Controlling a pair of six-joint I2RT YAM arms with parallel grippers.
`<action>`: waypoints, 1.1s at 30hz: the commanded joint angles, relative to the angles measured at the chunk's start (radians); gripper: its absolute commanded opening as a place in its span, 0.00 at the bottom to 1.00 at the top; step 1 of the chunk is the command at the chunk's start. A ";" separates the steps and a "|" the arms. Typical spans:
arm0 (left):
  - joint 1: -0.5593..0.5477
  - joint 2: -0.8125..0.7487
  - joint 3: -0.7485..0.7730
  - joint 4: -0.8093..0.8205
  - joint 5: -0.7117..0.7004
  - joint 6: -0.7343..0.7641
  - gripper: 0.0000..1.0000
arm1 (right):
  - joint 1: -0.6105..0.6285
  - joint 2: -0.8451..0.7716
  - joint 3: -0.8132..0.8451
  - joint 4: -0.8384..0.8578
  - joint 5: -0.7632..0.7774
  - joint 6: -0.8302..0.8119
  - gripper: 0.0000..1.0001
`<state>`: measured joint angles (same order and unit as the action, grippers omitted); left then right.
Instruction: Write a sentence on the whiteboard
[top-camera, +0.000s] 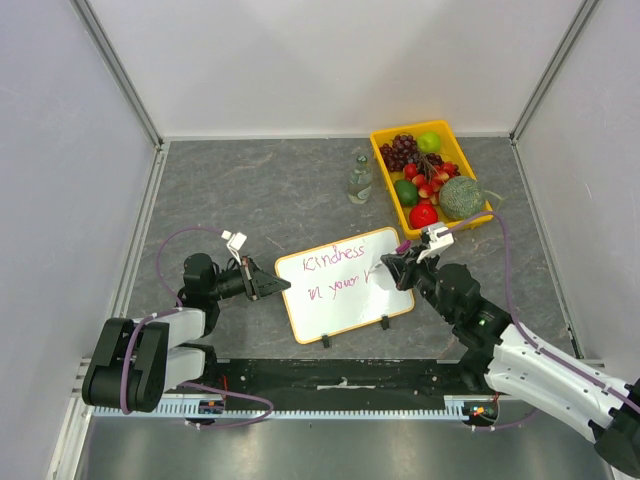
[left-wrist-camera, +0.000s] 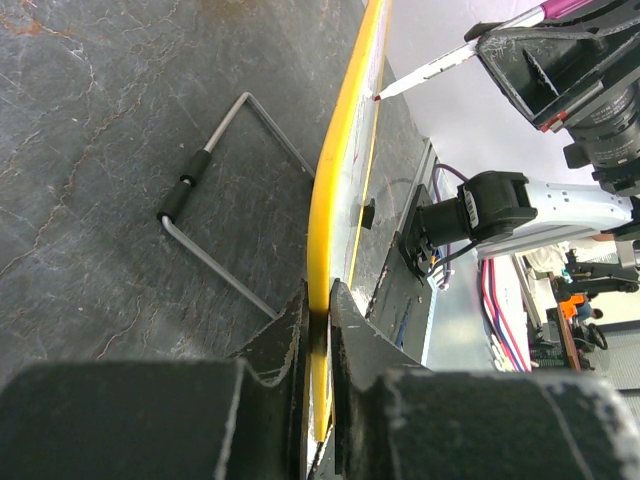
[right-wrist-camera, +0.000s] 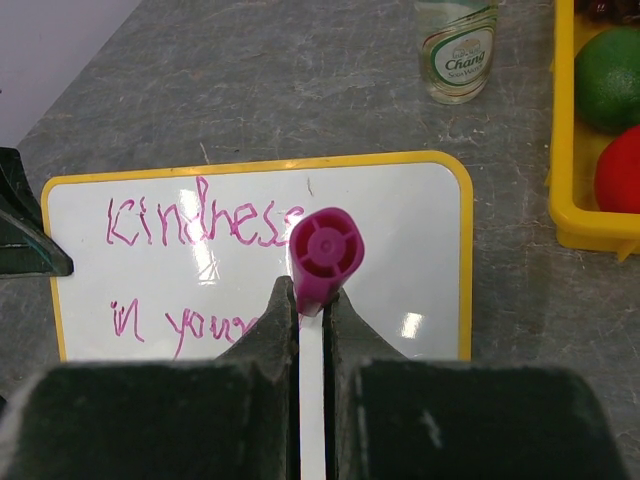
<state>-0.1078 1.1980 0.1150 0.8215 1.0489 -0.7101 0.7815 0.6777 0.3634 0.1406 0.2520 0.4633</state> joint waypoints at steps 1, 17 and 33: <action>-0.001 0.009 0.011 -0.001 -0.013 0.011 0.02 | -0.002 -0.024 0.014 -0.032 0.029 -0.006 0.00; -0.003 0.014 0.011 0.001 -0.013 0.012 0.02 | -0.002 -0.066 -0.053 -0.079 -0.031 0.012 0.00; -0.001 0.018 0.011 0.002 -0.012 0.011 0.02 | -0.002 -0.083 0.029 -0.062 -0.007 0.008 0.00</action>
<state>-0.1078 1.2030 0.1150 0.8253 1.0492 -0.7101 0.7815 0.6010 0.3370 0.0769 0.2237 0.4786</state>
